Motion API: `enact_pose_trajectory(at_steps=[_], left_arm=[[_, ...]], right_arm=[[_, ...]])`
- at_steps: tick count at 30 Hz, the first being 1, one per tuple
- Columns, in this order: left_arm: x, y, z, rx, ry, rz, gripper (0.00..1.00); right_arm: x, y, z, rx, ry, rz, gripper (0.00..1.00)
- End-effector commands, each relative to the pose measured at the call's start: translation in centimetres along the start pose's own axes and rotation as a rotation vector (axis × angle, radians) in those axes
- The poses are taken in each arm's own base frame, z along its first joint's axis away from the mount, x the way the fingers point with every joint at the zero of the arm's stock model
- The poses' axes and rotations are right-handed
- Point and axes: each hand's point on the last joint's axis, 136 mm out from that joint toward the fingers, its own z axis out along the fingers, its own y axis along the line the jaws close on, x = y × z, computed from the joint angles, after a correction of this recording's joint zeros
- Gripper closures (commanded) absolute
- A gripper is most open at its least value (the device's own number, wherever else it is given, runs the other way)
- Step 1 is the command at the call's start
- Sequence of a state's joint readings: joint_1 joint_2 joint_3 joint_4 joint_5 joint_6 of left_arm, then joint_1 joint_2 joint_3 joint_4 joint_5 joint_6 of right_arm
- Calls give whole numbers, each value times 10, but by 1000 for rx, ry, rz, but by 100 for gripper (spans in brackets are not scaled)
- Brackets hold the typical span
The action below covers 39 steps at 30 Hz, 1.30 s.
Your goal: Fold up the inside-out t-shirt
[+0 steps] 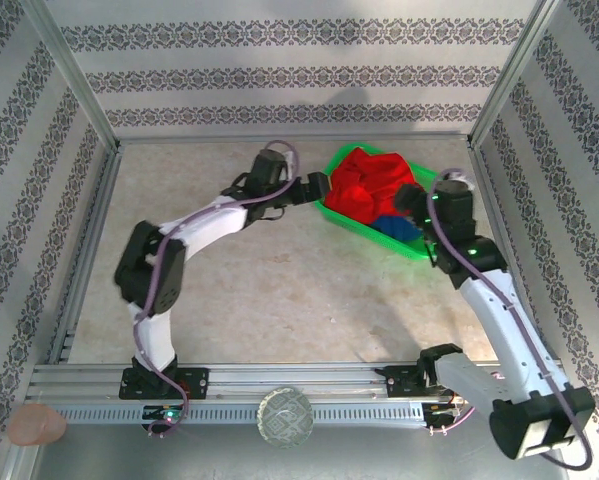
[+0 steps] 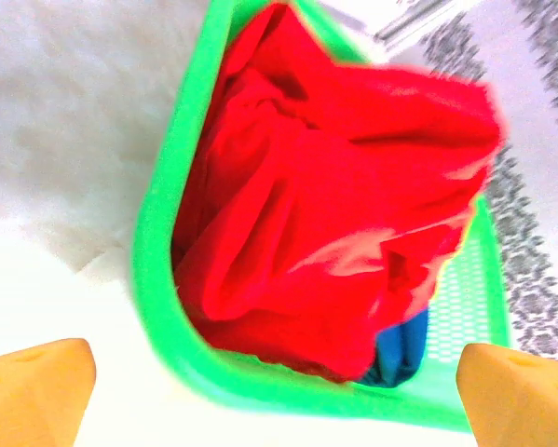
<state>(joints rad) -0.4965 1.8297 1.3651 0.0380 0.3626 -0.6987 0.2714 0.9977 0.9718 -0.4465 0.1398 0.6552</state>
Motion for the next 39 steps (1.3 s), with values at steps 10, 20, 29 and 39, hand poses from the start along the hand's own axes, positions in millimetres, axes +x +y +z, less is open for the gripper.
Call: enact_pose_trajectory(at_steps=[10,20,29,39], left_arm=[[-13,5,-190,-140,-250,72,1],[21,13,-245,-129,-312,22,1],[46,42,-250,-188,-310,-17,1],[52,51,-233,-201,-268,-24,1]], right_arm=[[187,115,101,46,345,-425,14],[114,69,208,452,161,-382,7],[50,0,259,565,91,-69,6],[9,111,231,8,163,-133,15]])
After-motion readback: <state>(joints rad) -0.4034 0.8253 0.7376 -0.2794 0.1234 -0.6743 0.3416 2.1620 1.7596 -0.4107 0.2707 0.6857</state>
